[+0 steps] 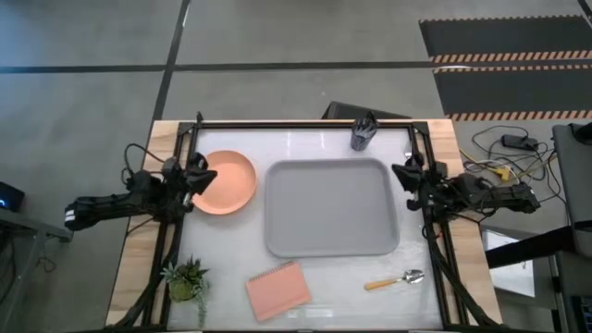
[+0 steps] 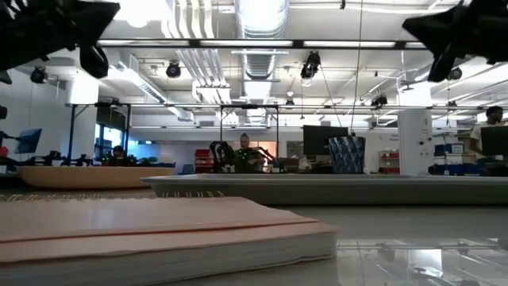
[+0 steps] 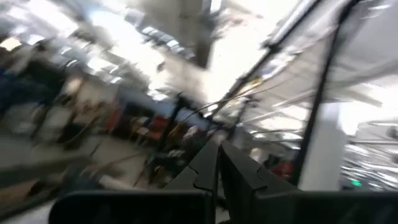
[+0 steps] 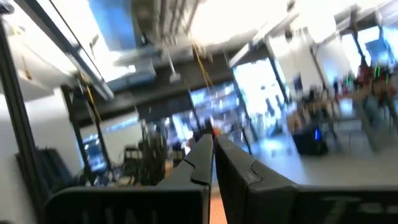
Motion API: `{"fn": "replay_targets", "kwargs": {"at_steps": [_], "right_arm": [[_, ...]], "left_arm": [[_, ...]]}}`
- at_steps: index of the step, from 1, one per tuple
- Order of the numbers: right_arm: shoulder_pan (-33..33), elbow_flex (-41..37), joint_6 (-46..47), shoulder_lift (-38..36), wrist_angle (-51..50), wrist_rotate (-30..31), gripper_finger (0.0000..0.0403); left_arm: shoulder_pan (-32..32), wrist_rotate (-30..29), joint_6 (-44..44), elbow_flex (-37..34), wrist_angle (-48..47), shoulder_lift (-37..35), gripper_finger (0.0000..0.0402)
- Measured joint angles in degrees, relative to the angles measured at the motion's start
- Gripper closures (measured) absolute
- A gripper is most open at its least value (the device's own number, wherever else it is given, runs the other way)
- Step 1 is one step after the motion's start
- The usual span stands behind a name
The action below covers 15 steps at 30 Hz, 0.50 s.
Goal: Pick and place plate/cup/fork/spoon on tray
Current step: Put the orange plate on the top left side of the gray serving tray
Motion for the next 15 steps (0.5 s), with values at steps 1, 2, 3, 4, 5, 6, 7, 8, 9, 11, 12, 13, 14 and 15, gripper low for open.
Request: {"fn": "replay_targets", "kwargs": {"at_steps": [1, 2, 3, 4, 5, 6, 7, 8, 9, 11, 12, 13, 14, 15], "right_arm": [[0.0, 0.0, -1.8, 0.0, 1.6, 0.0, 0.0394], [0.0, 0.0, -3.5, 0.0, 2.9, 0.0, 0.0394], [0.0, 0.0, -5.2, 0.0, 3.9, 0.0, 0.0394], [0.0, 0.0, -6.9, 0.0, 4.8, 0.0, 0.0394], [0.0, 0.0, -8.6, 0.0, 5.8, 0.0, 0.0394], [0.0, 0.0, -10.1, 0.0, 6.7, 0.0, 0.0394], [0.0, 0.0, -11.5, 0.0, 7.4, 0.0, 0.0394], [0.0, 0.0, -12.6, 0.0, 7.9, 0.0, 0.0394], [0.0, 0.0, -13.4, 0.0, 8.2, 0.0, 0.0394], [0.0, 0.0, -14.2, 0.0, 8.3, 0.0, 0.0394], [0.0, 0.0, -14.3, 0.0, 8.3, 0.1, 0.0394], [0.0, 0.0, -14.4, 0.0, 8.3, 0.1, 0.0394], [0.0, 0.0, -14.7, 0.0, 8.3, 0.2, 0.0394], [0.0, 0.0, -14.9, 0.0, 8.3, 0.3, 0.0394]], "left_arm": [[0.0, -1.5, -0.8, 0.7, -0.7, 1.3, 0.0402], [0.0, -2.9, -1.1, 1.3, -1.2, 2.8, 0.0402], [0.0, -4.3, -1.3, 2.1, -1.9, 4.6, 0.0402], [0.0, -5.8, -2.0, 2.9, -2.8, 6.7, 0.0402], [0.0, -7.4, -3.1, 3.6, -3.8, 8.9, 0.0402], [0.0, -8.8, -4.1, 4.1, -4.4, 11.3, 0.0402], [0.0, -9.7, -4.8, 4.8, -4.5, 13.9, 0.0402], [0.0, -10.4, -5.9, 5.8, -5.0, 16.5, 0.0402], [0.0, -11.0, -7.2, 7.2, -6.5, 19.1, 0.0402], [0.0, -12.3, -9.5, 10.3, -11.9, 24.6, 0.0402], [0.0, -13.1, -11.2, 12.0, -15.1, 27.5, 0.0402], [0.0, -13.8, -13.1, 14.0, -18.8, 30.7, 0.0402], [0.0, -14.4, -14.9, 16.2, -23.0, 33.5, 0.0402], [0.0, -14.6, -16.7, 18.6, -27.5, 36.2, 0.0402]]}}
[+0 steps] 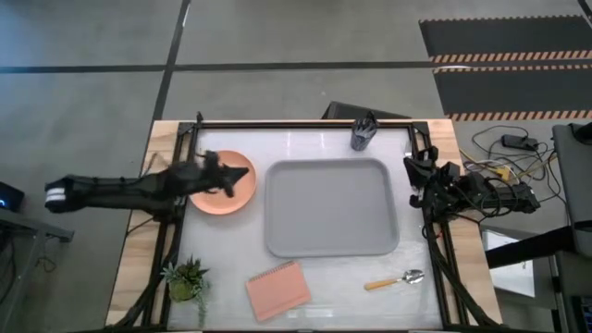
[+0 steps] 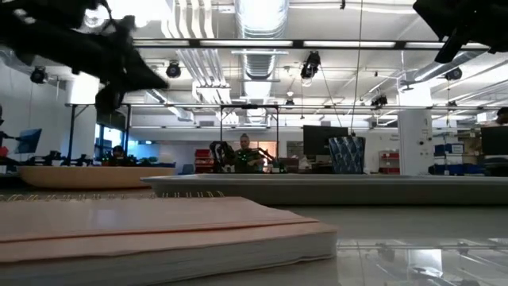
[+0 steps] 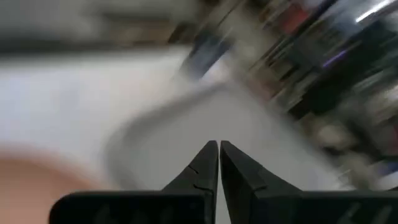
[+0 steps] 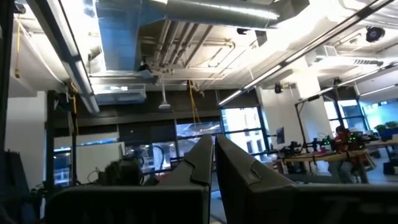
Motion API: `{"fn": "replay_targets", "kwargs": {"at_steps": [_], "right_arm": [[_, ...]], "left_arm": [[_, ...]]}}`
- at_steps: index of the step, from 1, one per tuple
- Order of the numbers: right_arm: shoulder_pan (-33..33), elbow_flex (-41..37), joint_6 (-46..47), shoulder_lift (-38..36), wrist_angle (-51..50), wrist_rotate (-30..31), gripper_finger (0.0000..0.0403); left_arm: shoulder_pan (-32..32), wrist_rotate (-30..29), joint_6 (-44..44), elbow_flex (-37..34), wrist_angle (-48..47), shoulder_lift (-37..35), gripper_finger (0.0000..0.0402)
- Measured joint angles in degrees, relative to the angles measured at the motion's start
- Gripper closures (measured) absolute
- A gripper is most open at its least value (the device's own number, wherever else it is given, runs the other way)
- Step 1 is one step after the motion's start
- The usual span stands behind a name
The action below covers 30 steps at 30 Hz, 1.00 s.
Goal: Pick and place plate/cup/fork/spoon on tray
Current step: Put the orange plate on the top left side of the gray serving tray
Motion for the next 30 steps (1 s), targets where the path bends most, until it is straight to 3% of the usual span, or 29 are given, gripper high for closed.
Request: {"fn": "replay_targets", "kwargs": {"at_steps": [4, 8, 15, 19, 30], "right_arm": [[0.0, 0.0, -0.9, 0.0, -0.2, 1.4, 0.0394], [0.0, 0.0, -2.0, 0.0, -0.5, 3.6, 0.0394], [0.0, 0.0, -3.2, 0.1, -0.8, 4.6, 0.0394], [0.0, 0.0, -4.5, 0.1, -0.8, 5.4, 0.0394], [0.0, 0.0, -6.6, 0.1, -0.8, 7.4, 0.0394]], "left_arm": [[-0.1, 0.1, -7.4, 10.4, -20.9, 11.0, 0.0402], [-0.6, 3.7, -11.2, 18.7, -35.5, 21.0, 0.0402], [-3.0, 17.1, -11.4, 28.1, -46.6, 32.1, 0.0402], [-3.5, 17.6, -12.1, 30.4, -53.6, 34.5, 0.0402], [-3.5, 17.5, -9.5, 29.3, -52.6, 34.3, 0.0392]]}}
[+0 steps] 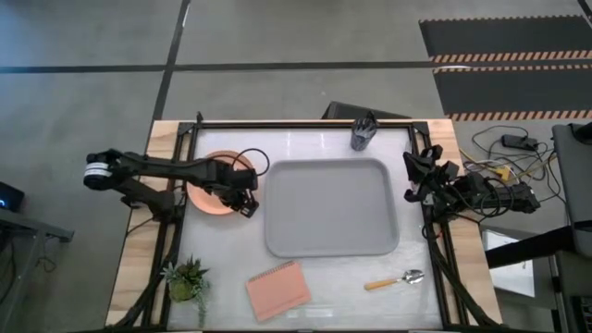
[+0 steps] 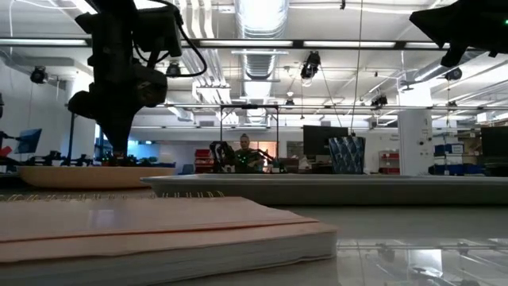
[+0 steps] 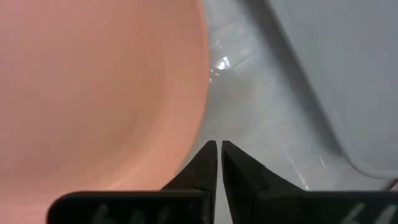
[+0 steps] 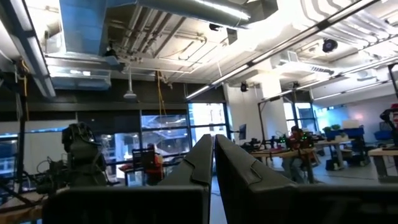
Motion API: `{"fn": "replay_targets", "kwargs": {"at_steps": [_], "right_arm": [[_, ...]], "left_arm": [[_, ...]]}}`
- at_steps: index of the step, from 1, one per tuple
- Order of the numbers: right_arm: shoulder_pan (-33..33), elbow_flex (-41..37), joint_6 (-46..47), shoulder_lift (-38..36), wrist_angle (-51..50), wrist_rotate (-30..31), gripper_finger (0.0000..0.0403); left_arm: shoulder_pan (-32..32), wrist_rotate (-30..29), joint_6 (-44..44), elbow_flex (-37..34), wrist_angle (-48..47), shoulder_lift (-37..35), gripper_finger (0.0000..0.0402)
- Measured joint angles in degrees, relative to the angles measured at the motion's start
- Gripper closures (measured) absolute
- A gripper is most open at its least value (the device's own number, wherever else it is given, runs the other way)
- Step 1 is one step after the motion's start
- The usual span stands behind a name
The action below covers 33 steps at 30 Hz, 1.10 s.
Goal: Pick and place plate/cup/fork/spoon on tray
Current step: Put the orange plate on the top left side of the gray serving tray
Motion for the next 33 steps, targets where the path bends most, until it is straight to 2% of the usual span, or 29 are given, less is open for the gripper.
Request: {"fn": "replay_targets", "kwargs": {"at_steps": [10, 14, 20, 27, 33], "right_arm": [[0.0, 0.0, -0.8, 0.0, 0.0, 0.0, 0.0394], [0.0, 0.0, -0.8, 0.0, 0.0, 0.0, 0.0394], [0.0, 0.0, -0.8, 0.0, 0.0, 0.0, 0.0394], [0.0, 0.0, -0.8, 0.0, 0.0, 0.0, 0.0394], [0.0, 0.0, -0.8, 0.0, 0.0, 0.0, 0.0394]], "left_arm": [[-0.6, -4.1, 4.2, -0.9, 0.6, 1.8, 0.0282], [-0.7, -4.3, 4.5, -2.6, 4.2, 2.9, 0.0266], [-0.7, -5.9, 4.6, -4.6, 6.6, 3.4, 0.0294], [-1.0, -7.1, 5.7, -4.6, 6.6, 3.3, 0.0392], [-1.7, -10.2, 6.8, -3.9, 6.3, 3.0, 0.0400]]}}
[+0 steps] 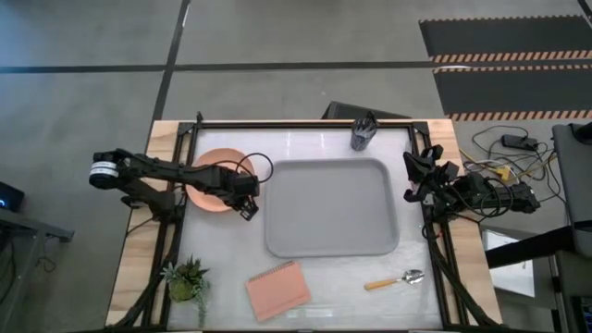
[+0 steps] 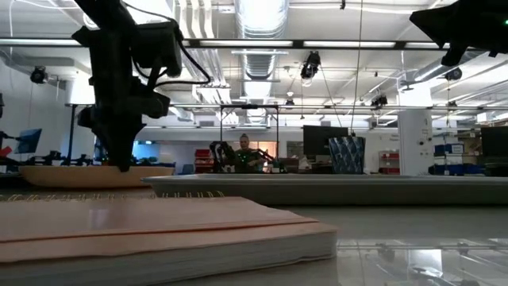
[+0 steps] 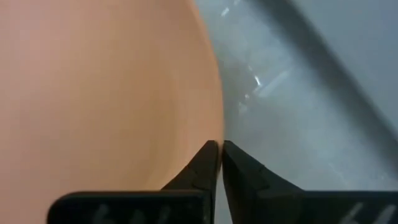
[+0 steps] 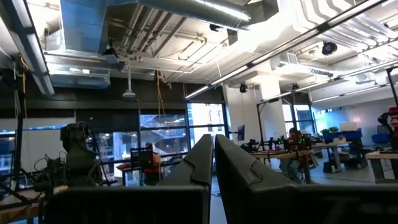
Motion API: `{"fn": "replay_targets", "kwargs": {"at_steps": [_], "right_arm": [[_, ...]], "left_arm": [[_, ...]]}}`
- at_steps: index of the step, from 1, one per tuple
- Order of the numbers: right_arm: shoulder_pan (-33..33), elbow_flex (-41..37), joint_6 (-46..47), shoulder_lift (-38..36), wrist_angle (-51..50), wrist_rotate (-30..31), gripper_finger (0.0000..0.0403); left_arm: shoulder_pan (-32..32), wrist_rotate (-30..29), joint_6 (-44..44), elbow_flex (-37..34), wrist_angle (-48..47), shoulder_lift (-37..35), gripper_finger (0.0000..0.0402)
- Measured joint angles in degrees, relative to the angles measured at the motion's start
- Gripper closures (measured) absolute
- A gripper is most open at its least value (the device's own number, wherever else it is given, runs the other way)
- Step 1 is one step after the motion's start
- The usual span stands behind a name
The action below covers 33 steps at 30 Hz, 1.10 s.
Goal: Pick and place plate/cup/fork/spoon on tray
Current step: Put the orange plate on the top left side of the gray serving tray
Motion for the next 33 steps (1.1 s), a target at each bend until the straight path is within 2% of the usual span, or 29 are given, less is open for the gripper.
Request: {"fn": "replay_targets", "kwargs": {"at_steps": [9, 15, 18, 22, 28, 33], "right_arm": [[0.0, 0.0, -1.0, 0.0, 0.0, 0.0, 0.0394], [0.0, 0.0, -1.7, 0.0, 0.0, 0.0, 0.0394], [0.0, 0.0, -2.1, 0.0, 0.0, 0.0, 0.0394], [0.0, 0.0, -2.3, 0.0, 0.0, 0.0, 0.0394], [0.0, 0.0, -2.4, 0.0, 0.1, 0.0, 0.0394], [0.0, 0.0, -2.4, 0.0, 0.3, 0.0, 0.0394]], "left_arm": [[-4.0, -11.4, 7.9, 8.9, -7.5, -1.9, 0.0401], [-7.2, -15.0, 18.5, 16.3, -7.0, -2.7, 0.0401], [-9.2, -16.4, 25.0, 18.7, -2.6, -2.4, 0.0401], [-11.1, -16.4, 30.0, 18.4, 8.6, -2.4, 0.0401], [-12.6, -15.2, 31.9, 16.9, 19.0, -0.8, 0.0401], [-13.1, -12.2, 32.4, 16.7, 24.6, 3.8, 0.0401]]}}
